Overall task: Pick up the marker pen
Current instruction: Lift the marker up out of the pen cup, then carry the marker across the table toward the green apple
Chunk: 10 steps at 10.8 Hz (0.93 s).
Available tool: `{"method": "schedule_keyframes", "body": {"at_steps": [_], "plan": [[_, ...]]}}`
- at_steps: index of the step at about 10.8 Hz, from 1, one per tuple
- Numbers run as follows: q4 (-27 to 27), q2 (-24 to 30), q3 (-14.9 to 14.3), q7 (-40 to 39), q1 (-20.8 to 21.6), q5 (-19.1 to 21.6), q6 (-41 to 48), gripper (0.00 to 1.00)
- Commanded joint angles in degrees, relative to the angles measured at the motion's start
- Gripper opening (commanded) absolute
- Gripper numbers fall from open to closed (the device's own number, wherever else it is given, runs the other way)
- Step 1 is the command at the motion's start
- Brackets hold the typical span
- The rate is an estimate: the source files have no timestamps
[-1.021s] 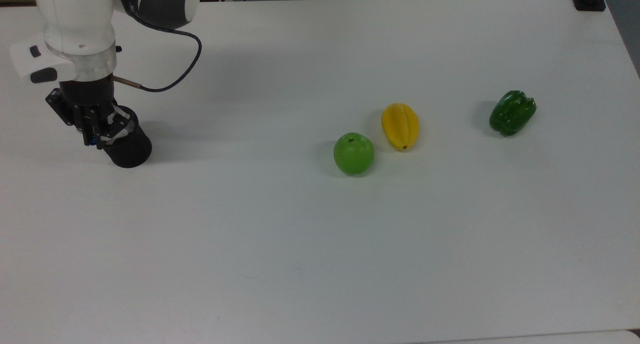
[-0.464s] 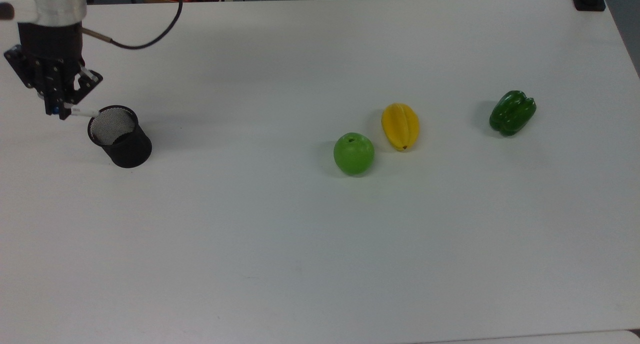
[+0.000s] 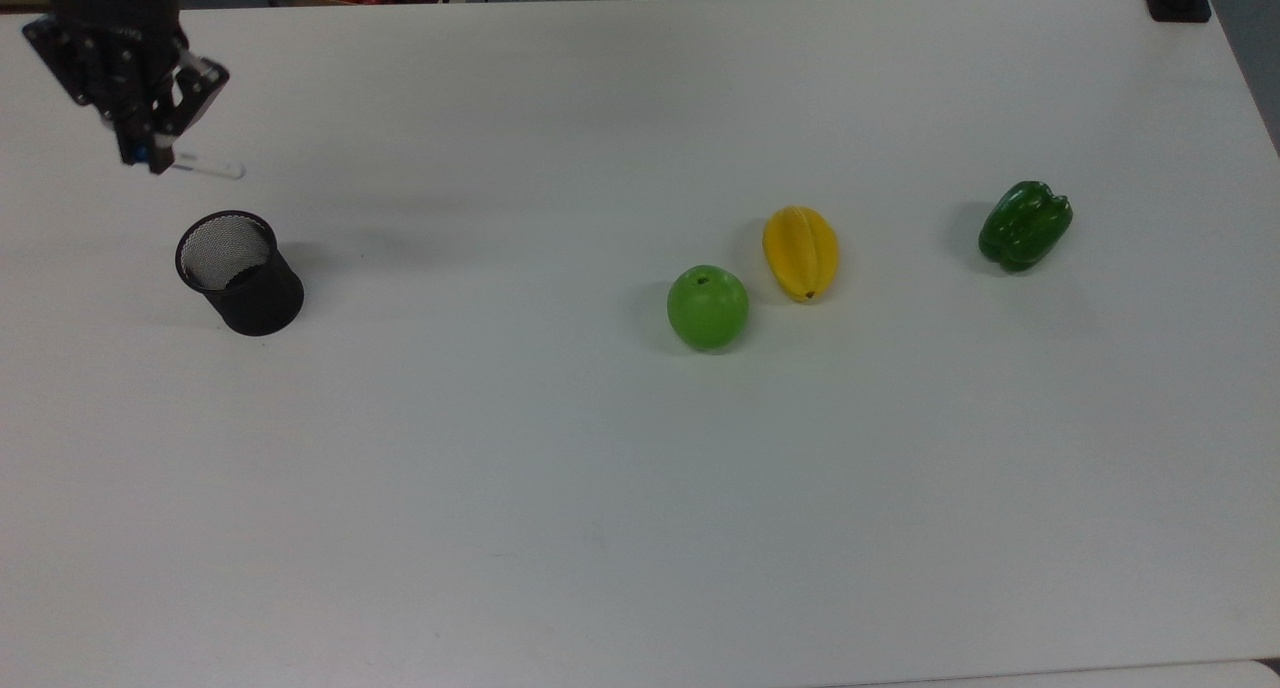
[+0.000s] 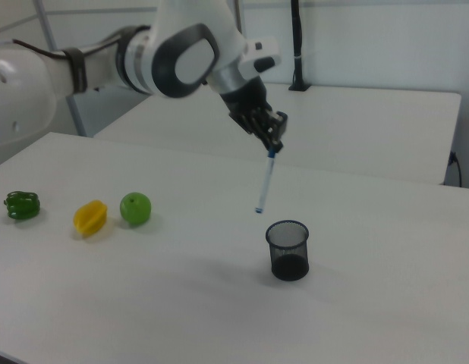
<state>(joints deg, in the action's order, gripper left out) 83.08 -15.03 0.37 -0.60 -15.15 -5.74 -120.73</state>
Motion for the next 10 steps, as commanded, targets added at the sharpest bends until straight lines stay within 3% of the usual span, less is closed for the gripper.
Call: {"method": "schedule_keyframes", "body": {"at_steps": [1, 10], "plan": [[-3.45, 1.84, 0.16, 0.87, 4.49, 2.92, 11.73, 0.0], [-2.66, 1.5, 0.16, 2.35, 17.94, 9.69, 27.65, 0.0]]}}
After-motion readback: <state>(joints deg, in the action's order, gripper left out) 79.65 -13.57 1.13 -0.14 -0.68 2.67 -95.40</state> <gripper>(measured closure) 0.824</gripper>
